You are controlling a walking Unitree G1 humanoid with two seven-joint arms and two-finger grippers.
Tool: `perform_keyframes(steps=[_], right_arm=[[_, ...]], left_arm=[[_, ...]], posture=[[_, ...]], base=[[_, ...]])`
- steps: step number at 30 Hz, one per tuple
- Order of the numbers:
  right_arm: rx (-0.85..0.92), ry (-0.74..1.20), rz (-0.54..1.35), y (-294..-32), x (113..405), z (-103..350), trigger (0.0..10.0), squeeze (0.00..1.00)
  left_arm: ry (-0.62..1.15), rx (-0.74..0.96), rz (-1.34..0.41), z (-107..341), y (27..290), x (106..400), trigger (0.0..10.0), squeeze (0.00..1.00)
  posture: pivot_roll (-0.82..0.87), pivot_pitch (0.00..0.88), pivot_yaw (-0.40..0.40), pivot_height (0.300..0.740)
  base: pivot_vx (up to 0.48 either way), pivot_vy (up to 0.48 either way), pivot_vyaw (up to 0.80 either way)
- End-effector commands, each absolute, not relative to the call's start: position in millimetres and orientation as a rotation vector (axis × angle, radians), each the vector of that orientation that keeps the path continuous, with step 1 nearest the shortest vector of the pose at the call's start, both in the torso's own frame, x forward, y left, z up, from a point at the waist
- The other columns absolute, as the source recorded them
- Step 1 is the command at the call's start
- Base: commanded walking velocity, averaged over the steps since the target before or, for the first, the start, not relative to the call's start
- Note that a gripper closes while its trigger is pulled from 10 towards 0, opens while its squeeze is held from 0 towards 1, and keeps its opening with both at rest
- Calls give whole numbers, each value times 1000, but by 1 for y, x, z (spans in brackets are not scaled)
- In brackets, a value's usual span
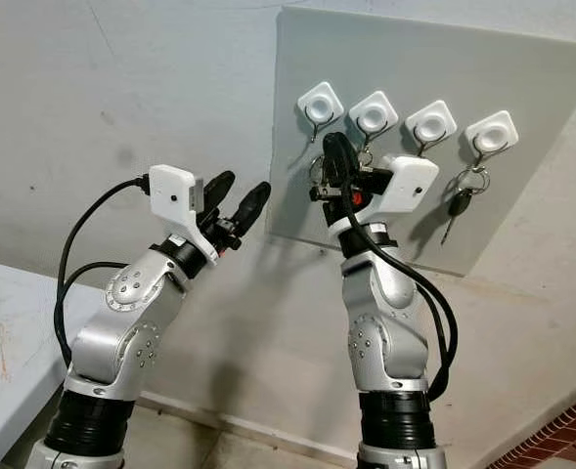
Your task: Hang keys on a hook
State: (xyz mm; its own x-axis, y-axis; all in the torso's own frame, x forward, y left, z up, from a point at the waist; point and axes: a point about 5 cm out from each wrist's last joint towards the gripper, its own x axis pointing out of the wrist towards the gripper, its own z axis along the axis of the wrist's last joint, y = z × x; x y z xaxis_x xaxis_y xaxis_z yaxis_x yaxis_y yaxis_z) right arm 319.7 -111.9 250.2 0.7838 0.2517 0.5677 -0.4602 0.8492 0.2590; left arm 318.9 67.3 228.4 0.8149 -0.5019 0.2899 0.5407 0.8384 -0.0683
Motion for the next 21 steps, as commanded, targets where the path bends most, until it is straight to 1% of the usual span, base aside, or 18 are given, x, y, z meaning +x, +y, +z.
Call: perform_keyframes(steps=[1, 9, 21], right_arm=[[409, -601, 448, -109, 315, 260, 10000, 0], [418, -643, 490, -104, 317, 272, 10000, 0], [422, -661, 510, -103, 330, 283, 10000, 0]], left_arm=[[-278, -149, -575, 234, 64, 319, 10000, 0], [-280, -151, -573, 235, 64, 320, 10000, 0], [-282, -160, -563, 236, 64, 319, 10000, 0]], posture=[[-27, 0, -49, 740], [-24, 0, -50, 740], [-15, 0, -55, 740]], base=[[0, 0, 0], [0, 0, 0], [0, 0, 0]])
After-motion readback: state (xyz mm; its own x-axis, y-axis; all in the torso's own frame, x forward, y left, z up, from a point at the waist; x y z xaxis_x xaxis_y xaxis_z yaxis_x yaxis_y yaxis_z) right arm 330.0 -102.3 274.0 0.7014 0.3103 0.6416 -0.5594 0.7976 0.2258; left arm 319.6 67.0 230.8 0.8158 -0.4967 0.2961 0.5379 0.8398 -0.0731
